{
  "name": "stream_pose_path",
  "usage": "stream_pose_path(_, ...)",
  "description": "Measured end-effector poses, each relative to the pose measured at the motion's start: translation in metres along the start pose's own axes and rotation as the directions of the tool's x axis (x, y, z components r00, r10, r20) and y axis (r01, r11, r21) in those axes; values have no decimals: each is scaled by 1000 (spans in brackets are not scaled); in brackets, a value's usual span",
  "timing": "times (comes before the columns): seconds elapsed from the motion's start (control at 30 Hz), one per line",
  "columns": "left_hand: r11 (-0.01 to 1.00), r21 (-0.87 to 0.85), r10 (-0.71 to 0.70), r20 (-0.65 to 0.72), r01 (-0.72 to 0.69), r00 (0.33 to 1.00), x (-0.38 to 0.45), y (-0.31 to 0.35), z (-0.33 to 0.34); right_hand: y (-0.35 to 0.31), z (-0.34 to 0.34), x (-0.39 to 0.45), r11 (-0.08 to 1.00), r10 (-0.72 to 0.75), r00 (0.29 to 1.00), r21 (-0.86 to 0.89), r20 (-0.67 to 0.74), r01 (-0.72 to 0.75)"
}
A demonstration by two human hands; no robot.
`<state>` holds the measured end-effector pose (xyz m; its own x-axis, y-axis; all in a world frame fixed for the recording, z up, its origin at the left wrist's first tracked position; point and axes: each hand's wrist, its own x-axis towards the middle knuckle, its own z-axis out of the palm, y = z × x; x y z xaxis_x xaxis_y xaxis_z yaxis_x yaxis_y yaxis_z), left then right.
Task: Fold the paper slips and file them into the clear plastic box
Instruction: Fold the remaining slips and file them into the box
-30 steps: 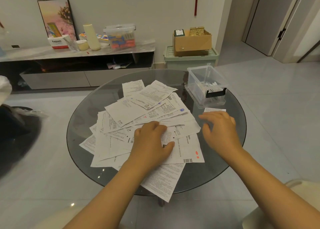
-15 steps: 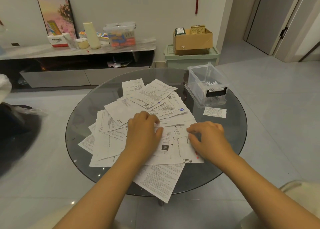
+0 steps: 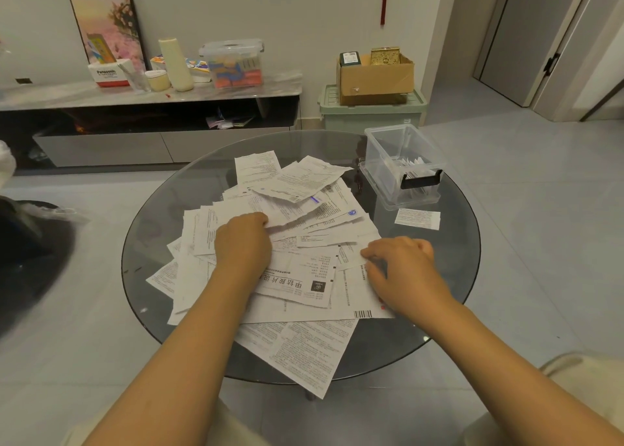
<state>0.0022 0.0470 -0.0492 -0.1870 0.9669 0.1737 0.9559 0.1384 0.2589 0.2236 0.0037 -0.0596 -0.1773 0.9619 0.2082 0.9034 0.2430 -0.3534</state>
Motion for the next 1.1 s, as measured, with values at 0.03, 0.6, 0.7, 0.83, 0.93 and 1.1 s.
stream_pose_path(0.03, 999, 29, 23, -24, -22, 999, -1, 0, -2, -1, -1, 0, 1000, 1, 1000, 8, -1, -1)
stream_pose_path(0.6, 924, -37, 383, 78, -381, 920, -73, 44, -9, -12, 12, -4, 982, -71, 993, 170, -96, 87)
stream_pose_path(0.7, 901, -193, 405, 55, -388, 913, -79, 40, -14, -12, 11, -3, 987, -57, 995, 143, -82, 68)
stream_pose_path(0.83, 877, -360, 330, -32, -319, 943, -80, 26, -27, -7, 1, -3, 962, 44, 998, 270, -44, -31)
stream_pose_path(0.93, 840, -505, 189, -72, -199, 979, -78, 17, -35, -3, -4, -5, 919, 94, 996, 385, -5, -85)
stream_pose_path(1.1, 773, -633, 58, 2, -43, 998, -74, 13, -39, -3, -7, -6, 836, 138, 987, 525, 82, -161)
